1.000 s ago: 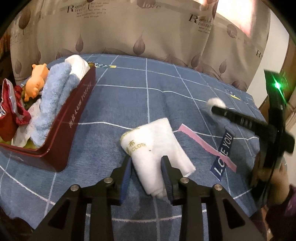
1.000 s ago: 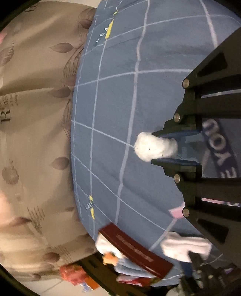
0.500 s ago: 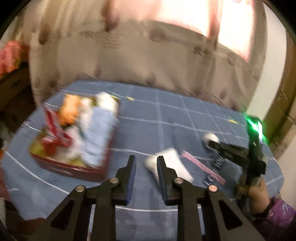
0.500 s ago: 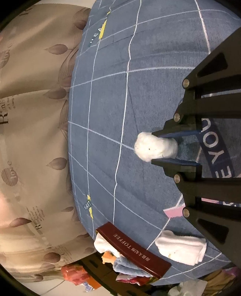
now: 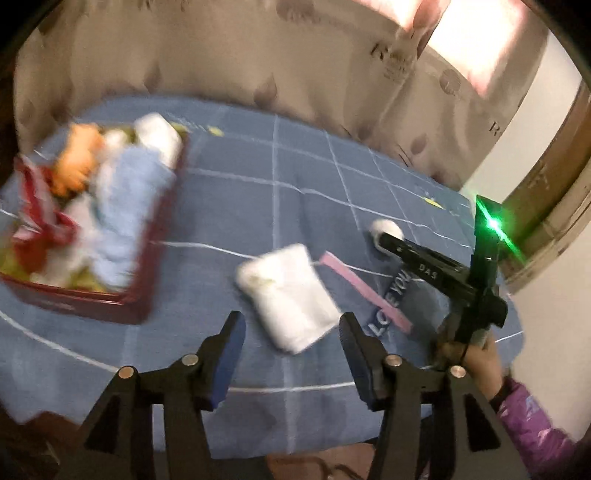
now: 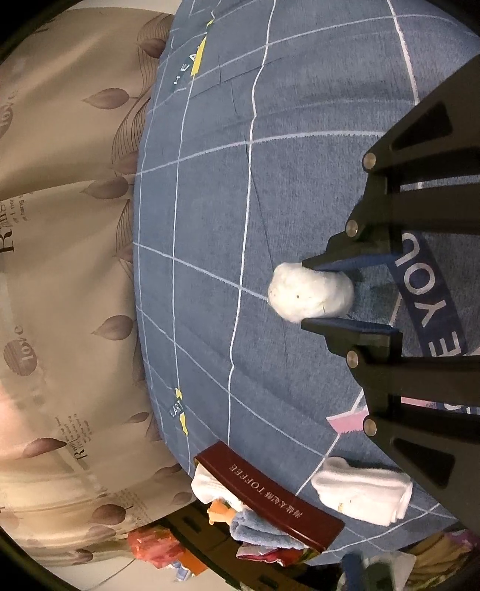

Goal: Organize soft objects
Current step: 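Carry the white sock into the tin and open the left gripper, then carry the cotton ball over the tin with the right gripper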

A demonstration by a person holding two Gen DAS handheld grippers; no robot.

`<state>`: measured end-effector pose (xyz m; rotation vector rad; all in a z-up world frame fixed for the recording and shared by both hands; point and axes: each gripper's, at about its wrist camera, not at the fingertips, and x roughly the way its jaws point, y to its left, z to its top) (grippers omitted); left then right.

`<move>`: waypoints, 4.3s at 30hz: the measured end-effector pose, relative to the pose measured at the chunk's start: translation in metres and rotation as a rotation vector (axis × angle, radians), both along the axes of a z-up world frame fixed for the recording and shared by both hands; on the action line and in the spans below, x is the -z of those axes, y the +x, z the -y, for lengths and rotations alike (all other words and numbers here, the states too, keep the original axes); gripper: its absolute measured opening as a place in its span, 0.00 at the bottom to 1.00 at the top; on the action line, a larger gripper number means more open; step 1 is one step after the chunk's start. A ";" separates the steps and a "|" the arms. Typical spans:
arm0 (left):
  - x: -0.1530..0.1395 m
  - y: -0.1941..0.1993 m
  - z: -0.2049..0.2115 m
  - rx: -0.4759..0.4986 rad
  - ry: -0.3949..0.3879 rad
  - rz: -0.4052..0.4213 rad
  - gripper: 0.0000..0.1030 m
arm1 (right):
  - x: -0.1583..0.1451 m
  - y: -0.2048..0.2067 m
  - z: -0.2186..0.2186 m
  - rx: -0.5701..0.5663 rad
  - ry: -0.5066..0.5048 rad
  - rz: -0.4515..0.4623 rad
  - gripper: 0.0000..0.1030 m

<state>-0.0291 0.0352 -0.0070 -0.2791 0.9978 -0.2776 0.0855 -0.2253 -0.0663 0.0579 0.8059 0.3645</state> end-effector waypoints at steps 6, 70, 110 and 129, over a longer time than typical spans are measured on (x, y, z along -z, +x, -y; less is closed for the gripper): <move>0.040 0.028 -0.015 -0.084 -0.094 -0.144 0.53 | 0.000 0.000 0.001 -0.020 0.021 -0.005 0.24; -0.008 0.005 -0.094 -0.283 0.573 0.079 0.56 | 0.008 0.006 -0.015 -0.051 -0.051 -0.065 0.46; -0.016 -0.080 -0.138 -0.507 0.217 0.103 0.62 | -0.086 0.022 -0.316 -0.501 0.030 -0.109 0.23; -0.005 -0.066 -0.147 -0.530 0.260 -0.009 0.63 | -0.052 0.044 -0.339 -0.472 -0.049 -0.122 0.31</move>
